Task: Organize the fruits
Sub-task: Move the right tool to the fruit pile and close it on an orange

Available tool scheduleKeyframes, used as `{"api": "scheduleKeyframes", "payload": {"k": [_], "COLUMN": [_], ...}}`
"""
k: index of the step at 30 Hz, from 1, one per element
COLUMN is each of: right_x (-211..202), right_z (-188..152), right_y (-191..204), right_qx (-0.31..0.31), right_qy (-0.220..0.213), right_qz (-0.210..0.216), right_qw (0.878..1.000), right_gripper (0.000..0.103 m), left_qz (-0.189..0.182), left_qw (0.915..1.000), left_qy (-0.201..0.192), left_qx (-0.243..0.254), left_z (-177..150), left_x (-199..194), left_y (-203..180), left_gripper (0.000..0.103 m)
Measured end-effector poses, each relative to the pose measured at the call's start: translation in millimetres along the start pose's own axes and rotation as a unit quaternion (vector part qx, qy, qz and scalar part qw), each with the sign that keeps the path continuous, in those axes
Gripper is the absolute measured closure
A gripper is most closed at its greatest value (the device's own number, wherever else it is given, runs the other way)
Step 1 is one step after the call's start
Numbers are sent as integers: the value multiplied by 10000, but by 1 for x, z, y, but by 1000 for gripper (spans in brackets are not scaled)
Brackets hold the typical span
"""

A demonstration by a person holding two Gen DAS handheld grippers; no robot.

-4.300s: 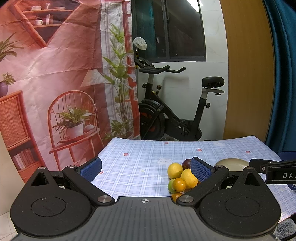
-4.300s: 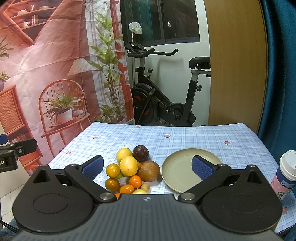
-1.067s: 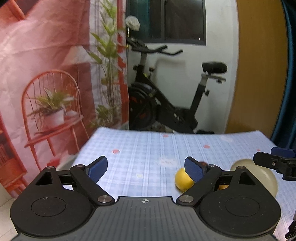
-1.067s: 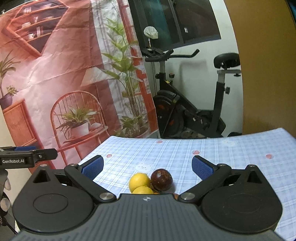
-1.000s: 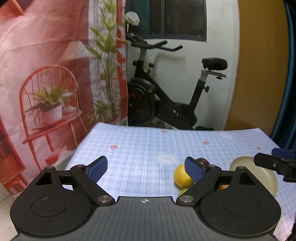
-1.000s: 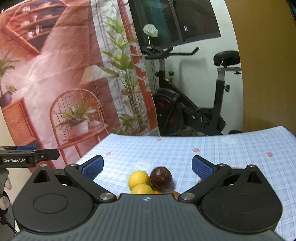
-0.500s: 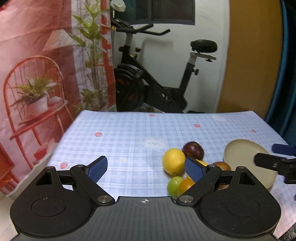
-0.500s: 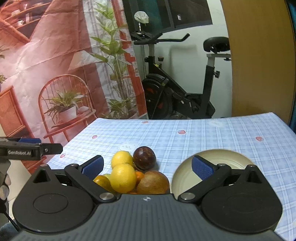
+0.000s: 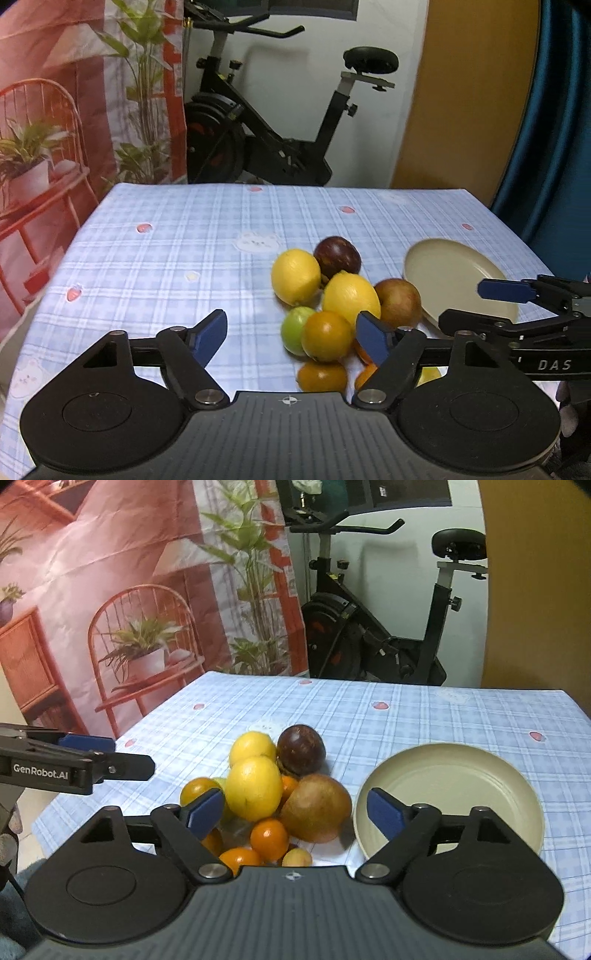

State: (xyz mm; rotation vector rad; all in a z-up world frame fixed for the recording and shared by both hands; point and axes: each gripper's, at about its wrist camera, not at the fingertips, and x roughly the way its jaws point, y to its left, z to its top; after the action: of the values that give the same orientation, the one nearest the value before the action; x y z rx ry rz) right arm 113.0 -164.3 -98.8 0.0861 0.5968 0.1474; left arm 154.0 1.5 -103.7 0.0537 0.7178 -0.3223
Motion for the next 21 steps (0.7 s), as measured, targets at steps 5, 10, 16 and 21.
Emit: {"api": "scheduleKeyframes", "payload": {"k": [5,10,16,21], "right_x": [-2,-4,-3,-1], "right_z": [-2,-2,-2,-3], "right_y": [-1,-2,0,-1], "right_qx": [-40,2,-9,38], "right_qy": [-27,-49,-28,9], "right_qz": [-77,-53,-8,5], "right_qw": [10000,10000,10000,10000], "right_gripper": [31,31,31,31], "left_qz": [-15,-205,-323,-362], "left_qw": [10000,9994,9991,9988], "left_qy": [-17,-1,146,310], "left_qx": [45,271,225,100], "left_z": [0,-2,-4,-4], "left_x": [3,13,34,46], "left_y": [-2,-11,-15,-10], "left_gripper": [34,38,48,50]}}
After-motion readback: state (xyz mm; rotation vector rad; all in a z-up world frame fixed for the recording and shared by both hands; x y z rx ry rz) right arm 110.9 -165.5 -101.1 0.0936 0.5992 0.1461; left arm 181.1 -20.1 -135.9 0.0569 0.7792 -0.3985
